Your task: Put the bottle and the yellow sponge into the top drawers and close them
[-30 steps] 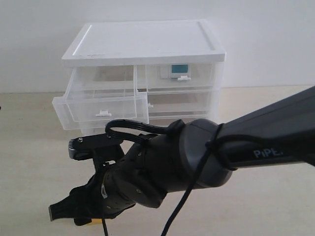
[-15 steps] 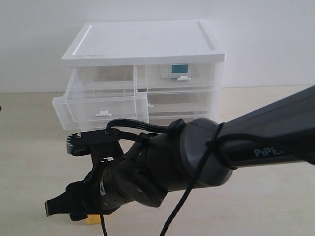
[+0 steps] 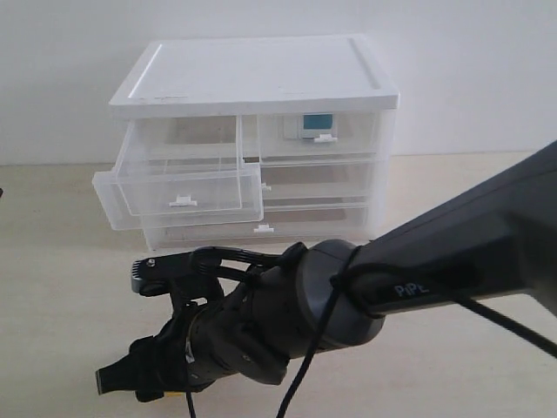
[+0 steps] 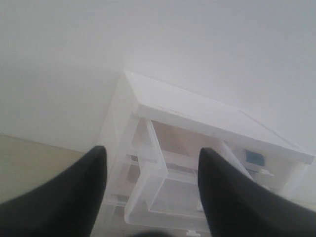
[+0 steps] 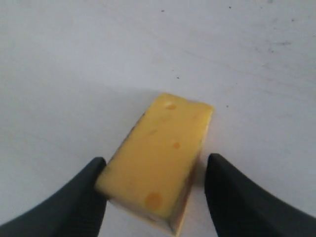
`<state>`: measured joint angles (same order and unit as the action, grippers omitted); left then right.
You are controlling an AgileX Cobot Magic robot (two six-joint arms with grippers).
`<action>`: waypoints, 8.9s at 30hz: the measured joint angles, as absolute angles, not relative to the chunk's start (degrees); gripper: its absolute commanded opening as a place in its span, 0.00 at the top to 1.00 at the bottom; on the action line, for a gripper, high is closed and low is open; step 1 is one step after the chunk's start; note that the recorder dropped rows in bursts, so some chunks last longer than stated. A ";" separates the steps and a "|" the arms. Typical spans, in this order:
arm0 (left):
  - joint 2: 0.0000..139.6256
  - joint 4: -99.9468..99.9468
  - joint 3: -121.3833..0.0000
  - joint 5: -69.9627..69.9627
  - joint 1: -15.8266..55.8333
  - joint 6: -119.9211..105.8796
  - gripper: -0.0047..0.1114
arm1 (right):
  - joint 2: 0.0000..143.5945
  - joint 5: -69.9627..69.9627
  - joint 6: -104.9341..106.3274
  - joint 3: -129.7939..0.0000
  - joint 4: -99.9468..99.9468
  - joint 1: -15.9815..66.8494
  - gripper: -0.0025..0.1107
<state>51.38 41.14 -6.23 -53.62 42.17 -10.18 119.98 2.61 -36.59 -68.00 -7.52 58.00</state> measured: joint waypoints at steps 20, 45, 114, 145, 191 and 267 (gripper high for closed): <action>51.38 41.14 -6.23 -53.62 42.17 -11.39 0.51 | 104.37 27.60 -17.94 -68.05 -6.74 59.15 0.98; 51.38 42.36 -6.23 -53.62 42.17 -12.66 0.51 | 100.15 47.21 -8.98 -96.72 -16.54 54.55 0.98; 52.24 36.93 -6.97 -45.72 42.17 -13.15 0.65 | 106.14 57.55 -15.64 -113.72 -23.57 45.82 0.54; 95.13 36.89 -37.17 -31.91 35.12 -13.16 0.47 | 100.84 62.92 -16.49 -96.74 -27.23 38.77 0.54; 94.79 43.54 -47.94 -12.49 35.35 -28.85 0.41 | 99.24 51.76 -12.66 -89.22 -21.52 38.67 0.54; 98.31 65.45 -53.40 -31.90 29.02 -61.47 0.41 | 107.97 16.91 -1.31 -85.07 7.87 38.67 0.54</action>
<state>98.31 65.45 -53.40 -31.90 29.02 -61.47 107.97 16.91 -1.31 -85.07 7.87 38.67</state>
